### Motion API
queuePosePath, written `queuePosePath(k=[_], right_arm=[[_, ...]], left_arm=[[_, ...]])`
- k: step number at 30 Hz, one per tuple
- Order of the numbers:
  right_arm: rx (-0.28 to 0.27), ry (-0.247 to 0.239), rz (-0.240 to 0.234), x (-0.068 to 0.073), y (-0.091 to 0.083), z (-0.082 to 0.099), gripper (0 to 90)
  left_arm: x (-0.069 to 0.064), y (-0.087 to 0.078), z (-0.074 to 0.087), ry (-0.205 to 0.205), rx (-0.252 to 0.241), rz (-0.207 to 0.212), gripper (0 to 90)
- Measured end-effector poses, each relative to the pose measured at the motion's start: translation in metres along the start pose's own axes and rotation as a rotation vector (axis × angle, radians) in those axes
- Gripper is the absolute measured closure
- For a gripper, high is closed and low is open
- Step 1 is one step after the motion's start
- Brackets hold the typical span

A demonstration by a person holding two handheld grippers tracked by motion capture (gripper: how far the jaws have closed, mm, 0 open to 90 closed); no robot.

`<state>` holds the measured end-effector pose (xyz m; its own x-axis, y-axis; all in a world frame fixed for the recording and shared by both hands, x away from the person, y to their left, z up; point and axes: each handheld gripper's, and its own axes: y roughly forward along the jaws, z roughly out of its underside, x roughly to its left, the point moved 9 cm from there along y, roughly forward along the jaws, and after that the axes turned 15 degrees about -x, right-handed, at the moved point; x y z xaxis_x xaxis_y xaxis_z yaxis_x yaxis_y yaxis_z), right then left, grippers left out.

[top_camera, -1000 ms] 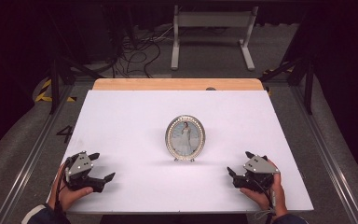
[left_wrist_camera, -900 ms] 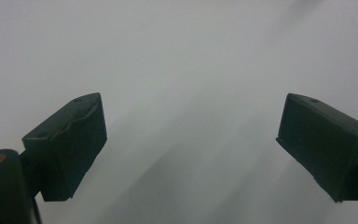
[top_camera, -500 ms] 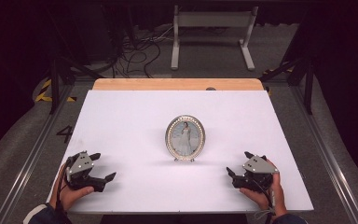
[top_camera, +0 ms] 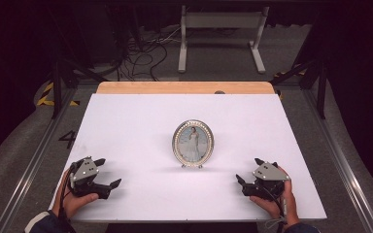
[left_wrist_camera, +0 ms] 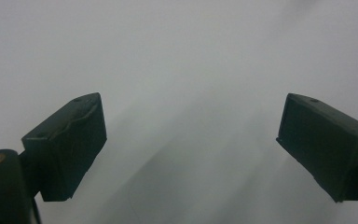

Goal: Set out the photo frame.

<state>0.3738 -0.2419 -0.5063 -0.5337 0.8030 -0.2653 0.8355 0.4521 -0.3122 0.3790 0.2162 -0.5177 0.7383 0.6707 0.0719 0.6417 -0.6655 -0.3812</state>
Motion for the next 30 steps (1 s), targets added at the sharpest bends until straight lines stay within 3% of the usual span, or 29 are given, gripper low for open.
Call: queuePosePath(k=[9,20,25,30], right_arm=[[0.003,-0.011,0.004,0.001,-0.003,0.002,15.1],[0.001,-0.001,0.021,-0.002,-0.015,0.007,15.1],[-0.011,0.010,0.028,-0.003,-0.019,0.004,15.1],[-0.009,-0.001,0.018,0.000,-0.018,0.003,15.1]], left_arm=[[-0.003,0.007,0.000,0.024,0.028,0.024,7.5],[-0.005,0.020,-0.006,0.033,0.023,0.044,7.1],[-0.005,0.019,-0.005,0.023,0.024,0.038,7.0],[-0.006,0.015,-0.006,0.040,0.017,0.035,6.8]])
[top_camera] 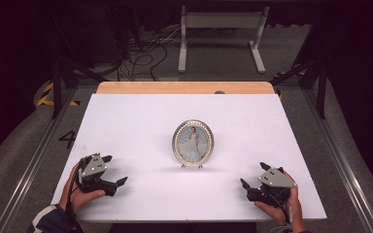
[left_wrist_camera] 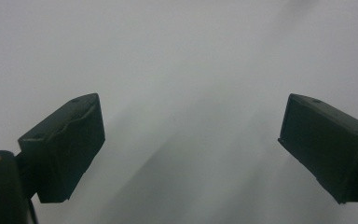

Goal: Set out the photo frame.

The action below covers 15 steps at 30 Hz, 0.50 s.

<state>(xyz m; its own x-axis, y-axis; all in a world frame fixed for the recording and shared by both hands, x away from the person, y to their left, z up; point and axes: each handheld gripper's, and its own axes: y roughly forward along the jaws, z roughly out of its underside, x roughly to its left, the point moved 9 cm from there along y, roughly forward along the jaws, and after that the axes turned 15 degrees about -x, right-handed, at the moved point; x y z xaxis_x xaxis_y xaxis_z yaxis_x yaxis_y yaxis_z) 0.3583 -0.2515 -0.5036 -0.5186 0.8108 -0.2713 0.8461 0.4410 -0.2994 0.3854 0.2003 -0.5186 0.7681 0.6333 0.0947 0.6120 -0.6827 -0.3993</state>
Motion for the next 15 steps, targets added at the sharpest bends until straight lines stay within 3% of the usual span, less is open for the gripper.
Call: queuePosePath(k=[5,15], right_arm=[[0.000,-0.015,-0.003,0.0052,0.0044,-0.0049,15.0],[0.000,-0.010,-0.007,0.0052,0.0042,-0.0029,15.0]], left_arm=[[0.0049,-0.0025,0.0008,-0.021,-0.019,0.002,6.8],[0.0034,-0.0011,0.0002,-0.016,-0.014,0.005,6.8]])
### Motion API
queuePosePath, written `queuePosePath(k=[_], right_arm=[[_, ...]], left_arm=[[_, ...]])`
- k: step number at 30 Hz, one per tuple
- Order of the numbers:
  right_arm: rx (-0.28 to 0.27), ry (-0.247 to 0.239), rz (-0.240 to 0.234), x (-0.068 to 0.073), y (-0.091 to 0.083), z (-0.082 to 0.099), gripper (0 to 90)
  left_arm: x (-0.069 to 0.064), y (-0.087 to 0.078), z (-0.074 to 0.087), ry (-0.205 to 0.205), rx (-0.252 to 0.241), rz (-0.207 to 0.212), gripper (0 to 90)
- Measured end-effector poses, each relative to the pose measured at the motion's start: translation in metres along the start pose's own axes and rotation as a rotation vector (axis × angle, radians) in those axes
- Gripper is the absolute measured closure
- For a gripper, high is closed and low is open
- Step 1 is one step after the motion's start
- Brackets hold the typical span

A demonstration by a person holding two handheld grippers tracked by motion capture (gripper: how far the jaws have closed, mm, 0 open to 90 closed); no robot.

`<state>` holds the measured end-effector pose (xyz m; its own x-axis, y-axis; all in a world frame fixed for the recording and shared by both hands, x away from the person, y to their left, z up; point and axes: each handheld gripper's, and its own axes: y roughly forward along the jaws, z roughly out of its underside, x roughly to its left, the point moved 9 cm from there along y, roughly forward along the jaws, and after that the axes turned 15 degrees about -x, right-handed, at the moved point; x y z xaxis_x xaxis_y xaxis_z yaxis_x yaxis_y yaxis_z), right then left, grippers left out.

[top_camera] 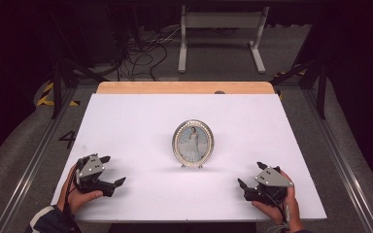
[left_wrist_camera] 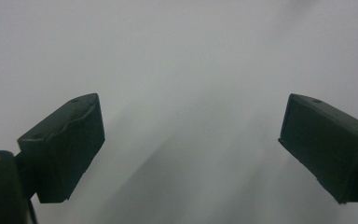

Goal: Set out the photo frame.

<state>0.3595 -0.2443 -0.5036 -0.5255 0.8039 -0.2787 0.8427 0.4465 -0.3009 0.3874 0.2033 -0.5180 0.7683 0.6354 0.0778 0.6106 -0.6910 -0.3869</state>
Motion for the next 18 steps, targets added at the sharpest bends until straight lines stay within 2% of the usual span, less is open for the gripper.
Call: queuePosePath(k=[18], right_arm=[[-0.013,0.009,-0.009,-0.0014,-0.0029,0.0001,14.5]], left_arm=[[0.0032,0.0055,-0.0002,-0.004,0.014,-0.012,6.8]])
